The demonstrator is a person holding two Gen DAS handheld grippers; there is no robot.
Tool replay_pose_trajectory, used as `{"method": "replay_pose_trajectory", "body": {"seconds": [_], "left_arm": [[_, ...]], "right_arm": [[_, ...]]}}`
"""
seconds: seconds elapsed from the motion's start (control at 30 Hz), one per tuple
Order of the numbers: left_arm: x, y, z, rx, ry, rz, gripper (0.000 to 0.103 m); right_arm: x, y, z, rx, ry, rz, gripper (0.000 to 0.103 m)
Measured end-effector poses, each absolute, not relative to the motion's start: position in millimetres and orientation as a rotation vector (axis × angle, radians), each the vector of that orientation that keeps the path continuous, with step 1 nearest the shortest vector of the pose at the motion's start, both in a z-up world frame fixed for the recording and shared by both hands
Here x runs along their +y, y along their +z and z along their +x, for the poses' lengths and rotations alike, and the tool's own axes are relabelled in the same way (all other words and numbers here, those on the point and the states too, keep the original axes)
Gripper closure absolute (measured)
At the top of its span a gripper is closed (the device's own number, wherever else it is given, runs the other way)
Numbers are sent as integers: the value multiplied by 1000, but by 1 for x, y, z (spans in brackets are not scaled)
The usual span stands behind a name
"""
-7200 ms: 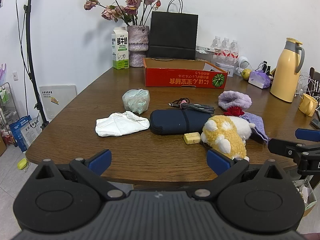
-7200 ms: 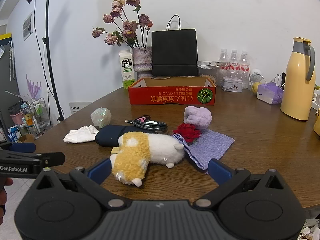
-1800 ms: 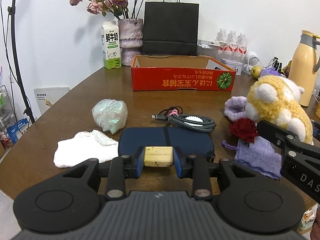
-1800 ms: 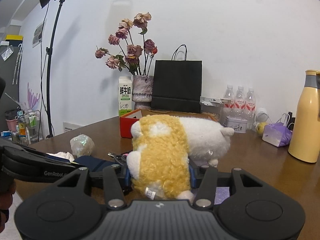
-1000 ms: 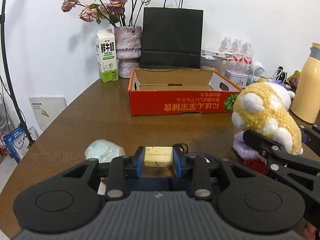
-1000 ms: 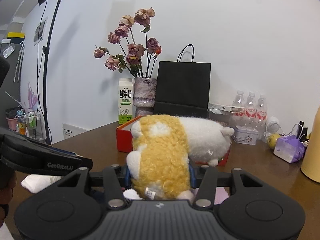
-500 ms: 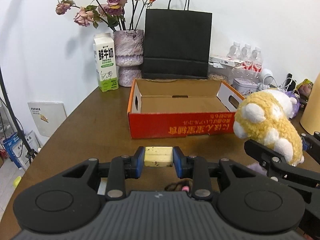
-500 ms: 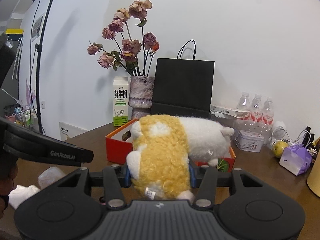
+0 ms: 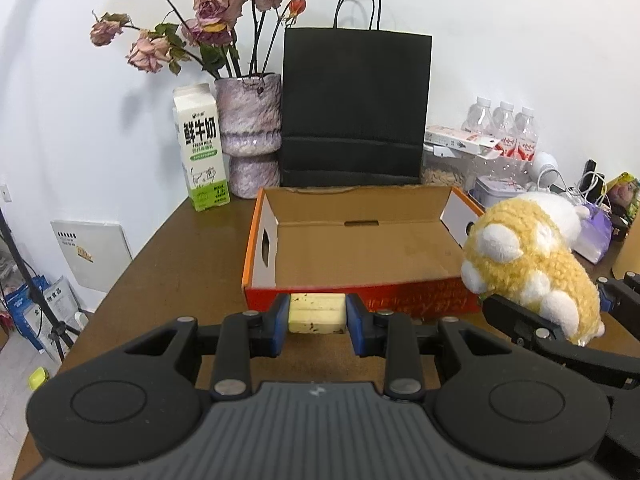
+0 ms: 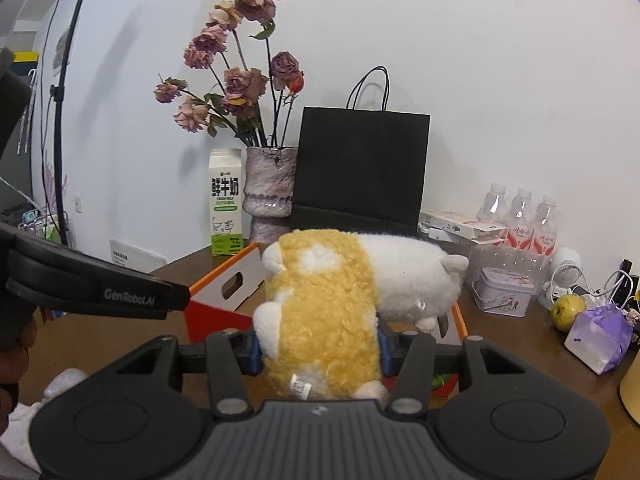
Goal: Organize objects
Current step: 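Carry the yellow block and plush dog toward the red cardboard box with both grippers, then lower the yellow block into the box with the left gripper while the right lowers the plush dog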
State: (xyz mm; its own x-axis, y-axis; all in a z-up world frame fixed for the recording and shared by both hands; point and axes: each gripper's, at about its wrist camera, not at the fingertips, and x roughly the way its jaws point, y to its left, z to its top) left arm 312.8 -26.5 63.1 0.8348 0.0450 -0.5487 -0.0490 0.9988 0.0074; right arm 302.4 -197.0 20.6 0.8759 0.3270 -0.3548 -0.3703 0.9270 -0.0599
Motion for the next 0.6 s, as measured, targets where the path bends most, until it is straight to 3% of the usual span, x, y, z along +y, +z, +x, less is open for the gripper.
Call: {"method": "replay_pose_trajectory", "body": {"seconds": [0.6], "left_arm": [[-35, 78, 402, 628, 91, 9, 72]], "right_arm": [[-182, 34, 388, 414, 350, -188, 54]]}}
